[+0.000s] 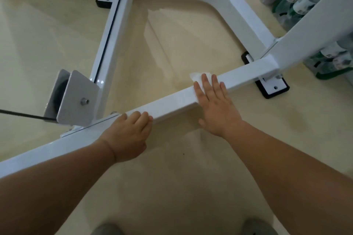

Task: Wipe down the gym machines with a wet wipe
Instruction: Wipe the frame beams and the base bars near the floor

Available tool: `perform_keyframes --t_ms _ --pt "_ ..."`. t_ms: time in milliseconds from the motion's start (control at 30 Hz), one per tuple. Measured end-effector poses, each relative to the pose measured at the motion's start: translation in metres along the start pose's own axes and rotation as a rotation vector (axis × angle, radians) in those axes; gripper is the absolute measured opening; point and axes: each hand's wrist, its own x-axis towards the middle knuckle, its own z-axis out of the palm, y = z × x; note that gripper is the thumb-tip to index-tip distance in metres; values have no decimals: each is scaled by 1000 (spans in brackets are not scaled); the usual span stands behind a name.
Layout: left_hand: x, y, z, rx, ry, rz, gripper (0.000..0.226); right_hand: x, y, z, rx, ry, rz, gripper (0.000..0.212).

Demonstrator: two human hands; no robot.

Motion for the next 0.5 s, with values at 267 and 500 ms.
perform_keyframes --t_ms 267,500 --pt "-29 32 -13 -99 -120 -204 102 7 -61 22 75 121 -178 105" --pt "-41 52 -22 -362 -172 -581 99 3 -100 10 19 96 26 83"
